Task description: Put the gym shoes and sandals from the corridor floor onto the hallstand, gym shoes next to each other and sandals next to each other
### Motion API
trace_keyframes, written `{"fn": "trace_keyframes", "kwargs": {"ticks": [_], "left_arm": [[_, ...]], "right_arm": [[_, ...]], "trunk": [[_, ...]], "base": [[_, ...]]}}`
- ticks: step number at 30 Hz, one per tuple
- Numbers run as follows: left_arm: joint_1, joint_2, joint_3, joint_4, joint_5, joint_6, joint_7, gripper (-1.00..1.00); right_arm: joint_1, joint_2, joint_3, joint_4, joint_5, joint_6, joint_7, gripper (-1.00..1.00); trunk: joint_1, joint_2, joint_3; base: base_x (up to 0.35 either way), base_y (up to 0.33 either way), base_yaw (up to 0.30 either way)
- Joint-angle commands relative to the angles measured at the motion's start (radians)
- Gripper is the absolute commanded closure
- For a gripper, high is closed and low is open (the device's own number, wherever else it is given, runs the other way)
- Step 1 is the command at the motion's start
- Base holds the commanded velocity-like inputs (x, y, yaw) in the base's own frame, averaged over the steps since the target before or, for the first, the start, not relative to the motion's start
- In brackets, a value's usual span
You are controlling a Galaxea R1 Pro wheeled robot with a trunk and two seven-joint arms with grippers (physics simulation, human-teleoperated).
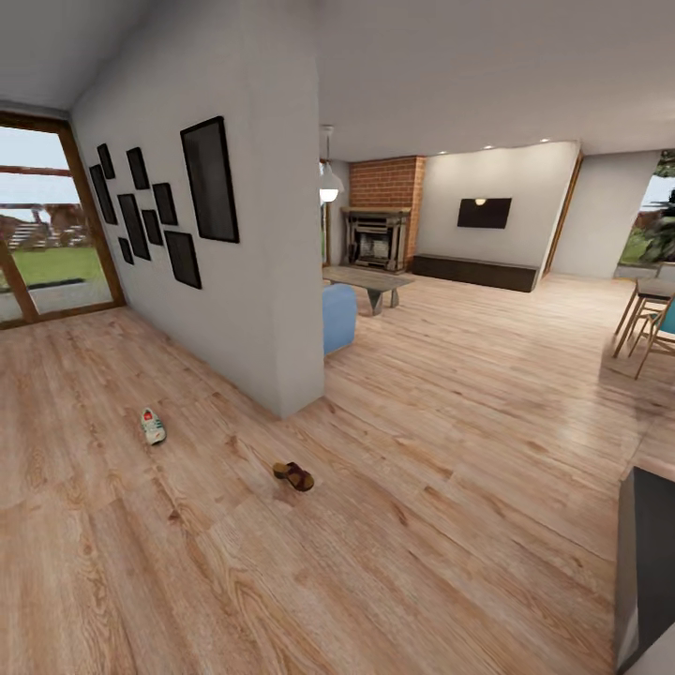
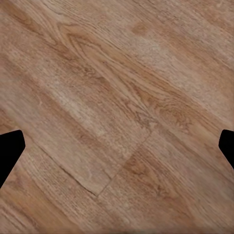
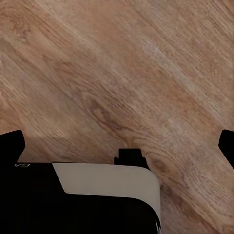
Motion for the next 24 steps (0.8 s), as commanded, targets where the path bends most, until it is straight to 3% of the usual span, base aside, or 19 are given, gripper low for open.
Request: {"fn": "trace_keyframes", "kwargs": {"ticks": [1, 10, 24], "left_arm": [[-0.001, 0.000, 0.000, 0.001, -0.001, -0.003, -0.001, -1.00], [-0.001, 0.000, 0.003, 0.001, 0.007, -0.004, -0.001, -1.00], [-0.001, 0.000, 0.002, 0.001, 0.007, -0.006, -0.001, -1.00]], "right_arm": [[0.000, 0.000, -0.001, -0.001, 0.000, 0.000, 0.001, -1.00], [0.000, 0.000, -0.002, -0.002, 0.000, 0.000, 0.004, -1.00], [0.000, 0.000, -0.002, -0.001, 0.000, 0.000, 0.005, -1.00]], "trunk": [[0.000, -0.001, -0.001], [0.000, -0.001, 0.003], [0.000, -0.001, 0.015]], "base": [[0.000, 0.004, 0.012], [0.000, 0.001, -0.075], [-0.004, 0.000, -0.239]]}}
